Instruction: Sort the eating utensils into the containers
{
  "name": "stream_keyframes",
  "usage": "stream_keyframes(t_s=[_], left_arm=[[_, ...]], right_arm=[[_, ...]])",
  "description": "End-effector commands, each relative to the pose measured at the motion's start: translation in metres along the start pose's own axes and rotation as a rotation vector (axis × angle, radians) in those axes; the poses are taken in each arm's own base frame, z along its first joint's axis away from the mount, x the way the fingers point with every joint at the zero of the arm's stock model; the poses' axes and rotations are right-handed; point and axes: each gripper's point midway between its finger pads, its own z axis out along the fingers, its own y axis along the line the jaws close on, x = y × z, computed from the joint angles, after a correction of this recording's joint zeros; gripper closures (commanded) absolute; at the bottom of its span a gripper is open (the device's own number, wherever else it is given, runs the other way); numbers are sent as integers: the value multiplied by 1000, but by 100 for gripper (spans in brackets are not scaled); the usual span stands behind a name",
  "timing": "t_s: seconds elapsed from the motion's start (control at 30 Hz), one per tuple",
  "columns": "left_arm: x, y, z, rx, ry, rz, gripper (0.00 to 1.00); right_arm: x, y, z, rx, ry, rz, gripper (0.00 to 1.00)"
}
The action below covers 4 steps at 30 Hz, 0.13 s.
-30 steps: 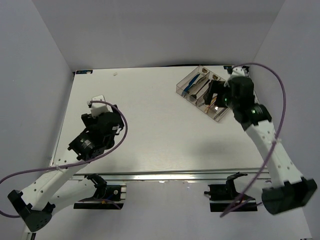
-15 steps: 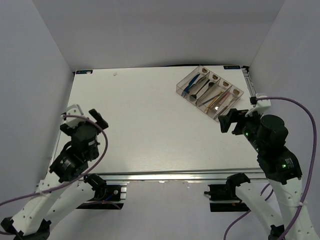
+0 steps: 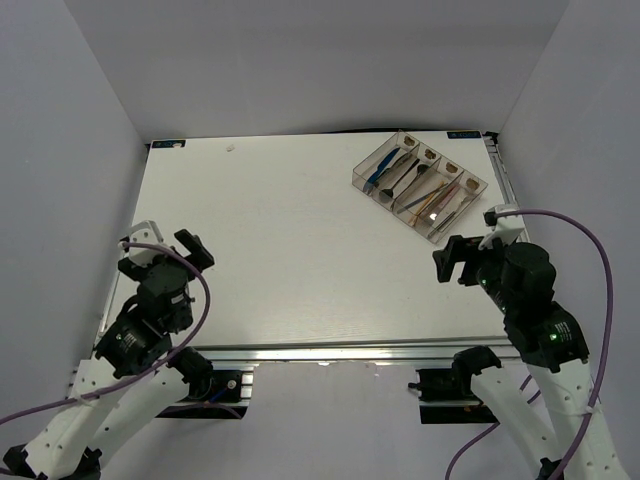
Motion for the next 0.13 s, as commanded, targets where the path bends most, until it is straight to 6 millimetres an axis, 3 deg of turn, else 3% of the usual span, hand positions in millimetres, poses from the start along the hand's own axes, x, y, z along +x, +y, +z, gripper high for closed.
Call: stream_keyframes(t_s=[0.0,0.1], left_arm=[[3,-2,1,5,14,16,2],[4,-2,1,9,14,15,2]], right_arm=[[-9,1,2,-1,-36,6,11],[-8,1,3,-2,-33,13,11]])
